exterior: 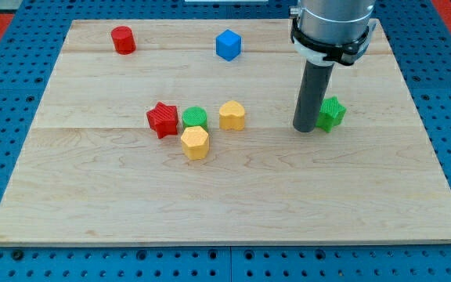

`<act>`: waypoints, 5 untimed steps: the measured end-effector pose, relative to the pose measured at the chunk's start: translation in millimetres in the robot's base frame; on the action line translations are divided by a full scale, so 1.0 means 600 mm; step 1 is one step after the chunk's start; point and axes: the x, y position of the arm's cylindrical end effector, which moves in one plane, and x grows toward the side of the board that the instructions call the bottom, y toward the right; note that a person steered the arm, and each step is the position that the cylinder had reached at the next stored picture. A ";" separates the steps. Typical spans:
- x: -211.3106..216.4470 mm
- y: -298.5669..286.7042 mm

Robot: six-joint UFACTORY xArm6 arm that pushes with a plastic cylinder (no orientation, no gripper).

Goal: Push the green star towards center right

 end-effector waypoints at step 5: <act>-0.039 0.071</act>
